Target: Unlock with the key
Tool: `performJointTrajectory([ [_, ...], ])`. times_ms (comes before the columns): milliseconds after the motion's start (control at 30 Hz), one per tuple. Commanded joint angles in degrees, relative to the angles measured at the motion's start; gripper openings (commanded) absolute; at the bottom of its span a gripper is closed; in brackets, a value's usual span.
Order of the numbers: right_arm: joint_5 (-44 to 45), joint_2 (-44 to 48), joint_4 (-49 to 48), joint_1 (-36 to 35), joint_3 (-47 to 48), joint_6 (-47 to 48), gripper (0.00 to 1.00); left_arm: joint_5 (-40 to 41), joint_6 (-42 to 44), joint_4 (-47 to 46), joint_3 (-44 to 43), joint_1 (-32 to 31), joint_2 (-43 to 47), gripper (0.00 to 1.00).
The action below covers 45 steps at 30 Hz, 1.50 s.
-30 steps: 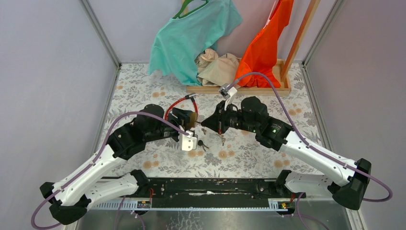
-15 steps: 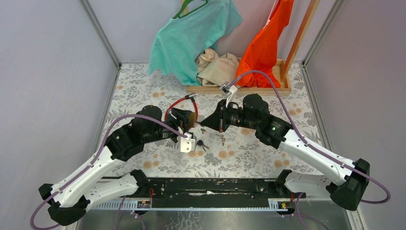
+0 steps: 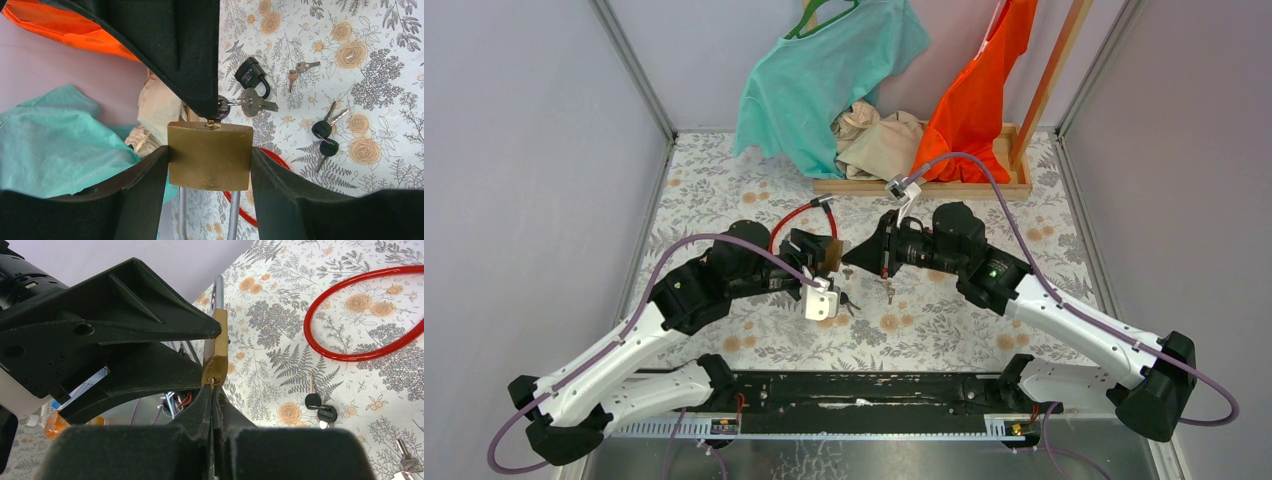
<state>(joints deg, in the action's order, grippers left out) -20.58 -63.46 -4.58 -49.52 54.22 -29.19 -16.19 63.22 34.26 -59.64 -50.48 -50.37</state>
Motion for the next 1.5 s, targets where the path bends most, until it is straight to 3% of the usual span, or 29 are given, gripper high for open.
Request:
performJointTrajectory([
  [0, -1.2, -1.3, -3.3, -0.8, 3.3, 1.8, 0.0, -6.8, 0.6, -14.2, -2.0, -1.5, 0.5, 0.0],
  [67, -2.5, -2.1, -3.6, -0.9, 3.6, 1.3, 0.01, -6.5, 0.4, -14.4, -2.3, -1.5, 0.2, 0.0],
  [133, -2.2, -1.5, -3.4, -0.9, 3.2, 1.1, 0.44, -5.8, 0.5, -14.4, -2.3, -1.5, 0.2, 0.0],
  [200, 0.0, 0.4, -3.1, -0.8, 2.2, 1.7, 0.75, -5.0, 0.7, -14.3, -2.1, -1.5, 0.3, 0.0],
  [233, 1.3, 1.4, -2.7, -0.8, 1.7, 2.4, 0.85, -4.7, 0.7, -14.3, -2.0, -1.5, 0.5, 0.0],
  [333, 2.6, 2.3, -2.9, -0.8, 1.1, 3.2, 0.91, -4.8, 1.0, -14.3, -1.5, -1.6, 1.0, 0.0],
  [467, 1.8, 0.2, -2.5, -0.8, 2.8, 3.4, 0.79, -5.1, 1.1, -14.3, -1.6, -1.6, 0.9, 0.0],
  [600, 1.1, -0.7, -4.5, -0.8, 3.5, 2.6, 0.5, -4.6, 1.3, -14.3, -1.6, -1.6, 0.9, 0.0],
  [733, 1.1, -0.7, -7.8, -0.8, 2.4, 1.0, 0.31, -4.8, 1.3, -14.3, -1.2, -1.6, 1.2, 0.0],
  [800, 1.0, -0.7, -10.1, -0.8, 1.5, -0.2, 0.13, -5.4, 1.2, -14.2, -0.6, -1.7, 1.4, 0.01],
  [867, 1.0, -0.4, -12.0, -0.8, 0.4, -1.3, 0.0, -5.8, 0.6, -14.2, -0.2, -1.6, 1.7, 0.24],
  [933, 0.8, 0.4, -14.0, -0.5, -1.2, -2.7, 0.0, -5.7, 0.5, -13.4, 0.2, -1.6, 1.8, 0.44],
  [1100, -7.1, 2.1, -23.7, 2.7, -6.8, -9.3, 0.0, -4.0, 0.1, -14.0, 2.2, -1.7, 3.1, 0.71],
  [1467, -10.8, 1.5, -25.4, 2.7, -6.5, -9.3, 0.0, -5.9, -2.3, -13.1, 2.2, -1.6, 3.2, 0.78],
])
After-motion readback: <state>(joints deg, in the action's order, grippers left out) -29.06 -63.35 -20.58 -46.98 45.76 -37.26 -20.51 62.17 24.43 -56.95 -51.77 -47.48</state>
